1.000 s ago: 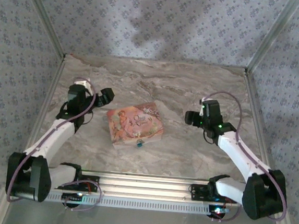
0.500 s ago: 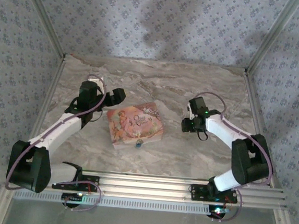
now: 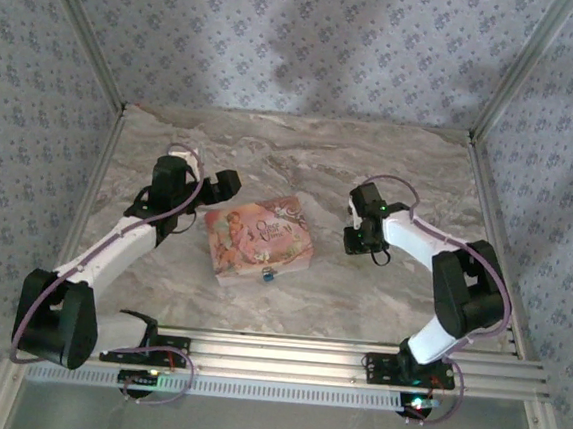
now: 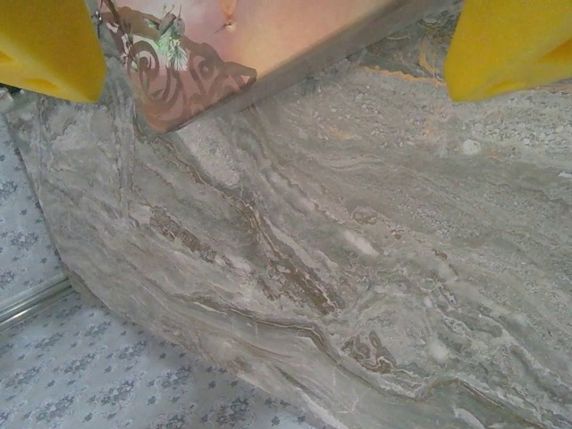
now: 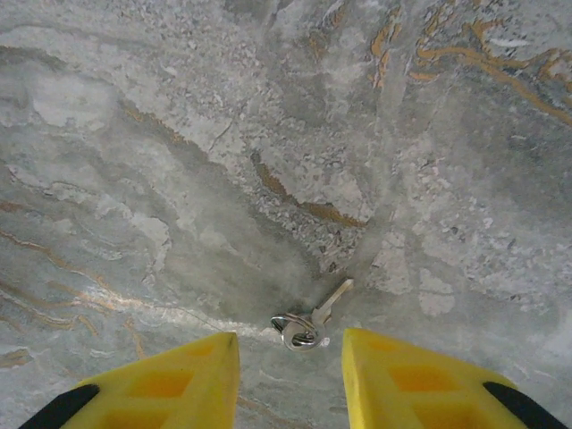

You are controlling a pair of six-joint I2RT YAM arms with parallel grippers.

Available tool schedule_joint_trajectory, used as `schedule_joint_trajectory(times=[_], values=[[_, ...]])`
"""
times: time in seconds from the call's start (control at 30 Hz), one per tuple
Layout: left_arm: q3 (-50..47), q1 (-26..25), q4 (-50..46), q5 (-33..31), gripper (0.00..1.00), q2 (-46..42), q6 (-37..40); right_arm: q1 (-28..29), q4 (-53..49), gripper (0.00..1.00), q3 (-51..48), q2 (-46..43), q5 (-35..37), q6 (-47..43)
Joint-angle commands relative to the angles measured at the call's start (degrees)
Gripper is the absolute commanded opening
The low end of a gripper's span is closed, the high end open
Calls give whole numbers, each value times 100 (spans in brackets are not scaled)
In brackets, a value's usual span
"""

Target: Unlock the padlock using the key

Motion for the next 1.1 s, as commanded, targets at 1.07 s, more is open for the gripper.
schedule_joint_trajectory(times=[1.07], values=[[160, -40, -248, -229, 98, -254, 154, 125, -808, 20, 622, 774, 165, 53]])
